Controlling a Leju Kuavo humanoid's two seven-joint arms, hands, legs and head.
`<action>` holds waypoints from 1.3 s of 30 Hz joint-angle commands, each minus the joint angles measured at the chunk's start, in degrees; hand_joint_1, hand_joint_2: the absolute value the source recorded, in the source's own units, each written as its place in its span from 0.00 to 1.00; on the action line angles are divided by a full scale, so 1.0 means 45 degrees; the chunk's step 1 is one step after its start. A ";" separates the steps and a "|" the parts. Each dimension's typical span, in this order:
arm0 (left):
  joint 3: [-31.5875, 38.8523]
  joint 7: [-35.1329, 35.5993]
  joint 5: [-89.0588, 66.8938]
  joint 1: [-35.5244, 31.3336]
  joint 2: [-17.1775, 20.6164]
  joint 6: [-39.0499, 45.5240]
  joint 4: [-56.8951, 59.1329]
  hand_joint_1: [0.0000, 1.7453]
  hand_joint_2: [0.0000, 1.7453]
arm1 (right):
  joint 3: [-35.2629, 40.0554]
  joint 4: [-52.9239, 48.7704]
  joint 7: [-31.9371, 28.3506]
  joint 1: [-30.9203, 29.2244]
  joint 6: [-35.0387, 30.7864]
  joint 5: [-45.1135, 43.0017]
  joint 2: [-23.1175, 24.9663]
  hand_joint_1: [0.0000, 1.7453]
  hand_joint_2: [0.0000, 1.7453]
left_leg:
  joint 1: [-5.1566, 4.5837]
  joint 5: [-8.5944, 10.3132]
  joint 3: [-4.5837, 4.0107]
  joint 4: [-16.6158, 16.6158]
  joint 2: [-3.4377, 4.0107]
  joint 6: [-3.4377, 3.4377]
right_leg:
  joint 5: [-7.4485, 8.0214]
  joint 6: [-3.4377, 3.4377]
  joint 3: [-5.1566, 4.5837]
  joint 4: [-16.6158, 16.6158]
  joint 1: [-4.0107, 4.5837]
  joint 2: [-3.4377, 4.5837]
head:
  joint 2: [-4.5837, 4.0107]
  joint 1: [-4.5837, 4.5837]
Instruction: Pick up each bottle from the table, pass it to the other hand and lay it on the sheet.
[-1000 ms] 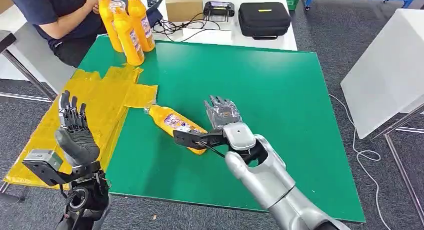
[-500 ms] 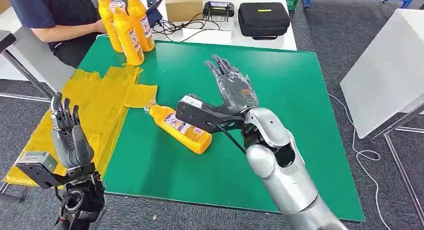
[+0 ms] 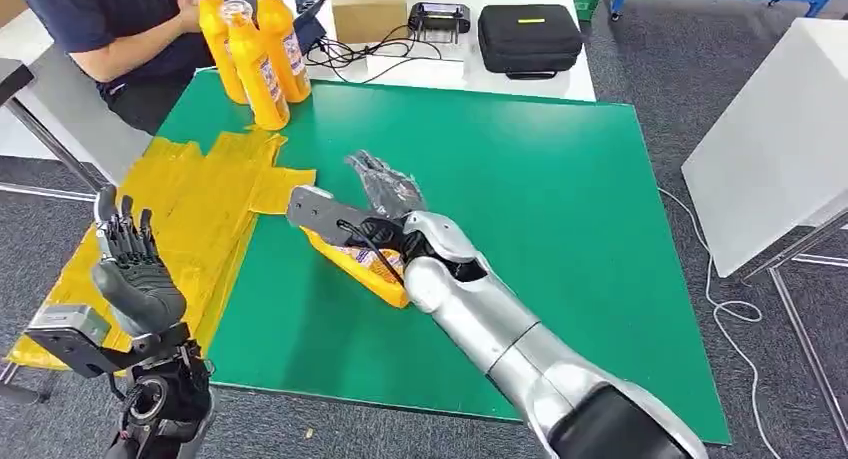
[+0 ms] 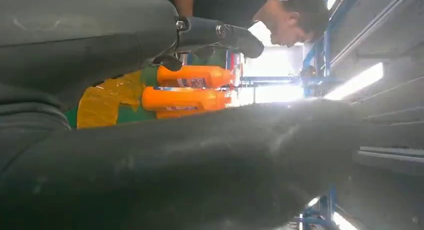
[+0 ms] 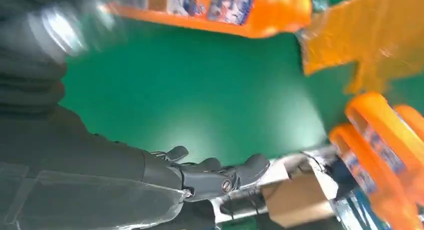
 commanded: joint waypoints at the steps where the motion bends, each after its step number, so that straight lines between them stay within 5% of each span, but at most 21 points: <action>1: -0.1059 -0.0157 -0.0011 -0.0412 0.0085 -0.0128 0.0370 0.00 0.00 | 0.3499 0.4202 0.0748 -0.1328 -0.0447 -0.2101 0.0078 0.00 1.00 | 0.0009 -0.0018 0.0073 -0.0013 0.0009 -0.0024 | -0.0016 -0.0018 0.0077 -0.0022 0.0005 0.0035 | 0.0000 -0.0004; 20: -0.1978 0.0007 -0.0197 -0.0965 -0.0176 -0.0345 0.0695 0.00 0.00 | 0.3828 0.5404 0.1602 -0.1415 -0.0930 -0.2081 0.0078 0.00 1.00 | 0.0006 -0.0006 0.0028 0.0002 -0.0010 -0.0016 | -0.0011 -0.0009 0.0029 -0.0015 0.0006 0.0002 | 0.0000 0.0000; 27: -0.1990 0.0254 -0.0225 -0.1282 -0.0482 -0.0984 0.1244 0.00 0.00 | 0.2683 0.6783 0.1464 -0.1255 -0.1159 -0.1544 0.0029 0.00 1.00 | 0.0001 -0.0001 0.0035 -0.0005 -0.0026 -0.0013 | -0.0011 -0.0007 0.0040 -0.0022 -0.0001 -0.0013 | 0.0000 -0.0005; 39: -0.1693 0.0854 -0.0579 -0.1457 -0.0990 -0.1212 0.0693 0.00 0.00 | 0.2026 0.5946 0.1503 -0.0816 -0.0510 -0.1166 0.0078 0.00 1.00 | 0.0009 -0.0014 0.0042 0.0004 -0.0010 -0.0022 | -0.0014 -0.0010 0.0049 -0.0021 0.0008 0.0008 | 0.0005 0.0000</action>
